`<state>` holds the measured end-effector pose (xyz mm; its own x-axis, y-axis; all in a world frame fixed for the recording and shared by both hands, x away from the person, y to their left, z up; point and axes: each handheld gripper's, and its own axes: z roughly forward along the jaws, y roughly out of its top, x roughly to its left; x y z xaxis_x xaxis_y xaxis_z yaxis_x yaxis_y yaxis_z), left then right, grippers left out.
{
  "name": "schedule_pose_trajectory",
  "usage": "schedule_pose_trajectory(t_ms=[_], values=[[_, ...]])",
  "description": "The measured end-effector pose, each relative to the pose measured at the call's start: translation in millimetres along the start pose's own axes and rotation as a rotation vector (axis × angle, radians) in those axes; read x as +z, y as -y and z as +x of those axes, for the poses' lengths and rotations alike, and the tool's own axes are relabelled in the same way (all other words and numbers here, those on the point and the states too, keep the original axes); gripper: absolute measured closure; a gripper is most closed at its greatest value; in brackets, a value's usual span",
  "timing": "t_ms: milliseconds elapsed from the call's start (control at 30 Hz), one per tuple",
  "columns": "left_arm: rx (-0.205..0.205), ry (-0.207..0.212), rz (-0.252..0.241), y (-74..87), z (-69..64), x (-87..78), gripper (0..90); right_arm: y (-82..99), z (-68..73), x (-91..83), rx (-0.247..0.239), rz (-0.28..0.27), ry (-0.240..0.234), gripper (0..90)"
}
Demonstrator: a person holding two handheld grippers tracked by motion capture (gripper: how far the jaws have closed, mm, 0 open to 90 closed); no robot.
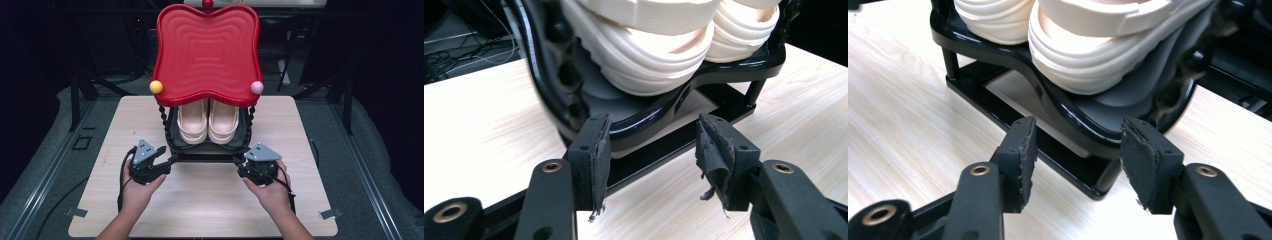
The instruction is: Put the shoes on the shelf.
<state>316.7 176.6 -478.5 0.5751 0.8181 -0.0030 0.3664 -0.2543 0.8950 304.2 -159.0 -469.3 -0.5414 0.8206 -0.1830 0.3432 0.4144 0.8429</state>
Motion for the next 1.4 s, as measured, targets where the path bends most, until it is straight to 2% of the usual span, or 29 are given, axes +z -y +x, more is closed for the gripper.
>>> schedule_pose_trajectory(t_ms=[133,367,433,533,767,933,1067,1200,1400], values=[[-0.009,-0.001,0.011,7.2,6.9,-11.8,46.9,7.4,-2.6,-9.1,-0.005,-0.003,0.012,47.3],[-0.016,-0.002,0.039,23.3,18.4,-30.1,45.8,23.9,-12.3,-23.0,0.024,0.004,0.030,45.4],[-0.018,-0.002,0.046,28.8,21.1,-33.8,44.5,29.1,-15.0,-26.4,0.039,0.003,0.034,45.0],[-0.010,-0.004,0.080,38.5,24.2,-38.2,43.6,37.8,-18.3,-31.2,0.070,0.001,0.039,44.6],[-0.035,-0.003,0.109,59.8,26.7,-40.5,42.8,57.5,-22.5,-31.3,0.098,0.037,0.034,44.4],[-0.067,0.009,0.114,75.4,26.9,-36.7,42.8,68.5,-21.0,-26.0,0.124,0.026,0.030,45.1],[-0.075,0.022,0.117,86.8,26.4,-32.9,42.8,74.9,-17.1,-23.4,0.118,0.014,0.046,45.3],[-0.077,0.024,0.135,95.7,26.0,-29.3,42.8,81.8,-12.3,-16.8,0.104,0.038,0.036,45.3],[-0.058,0.021,0.156,101.4,26.9,-27.4,42.8,89.9,-5.2,-9.7,0.090,0.063,0.011,45.4]])
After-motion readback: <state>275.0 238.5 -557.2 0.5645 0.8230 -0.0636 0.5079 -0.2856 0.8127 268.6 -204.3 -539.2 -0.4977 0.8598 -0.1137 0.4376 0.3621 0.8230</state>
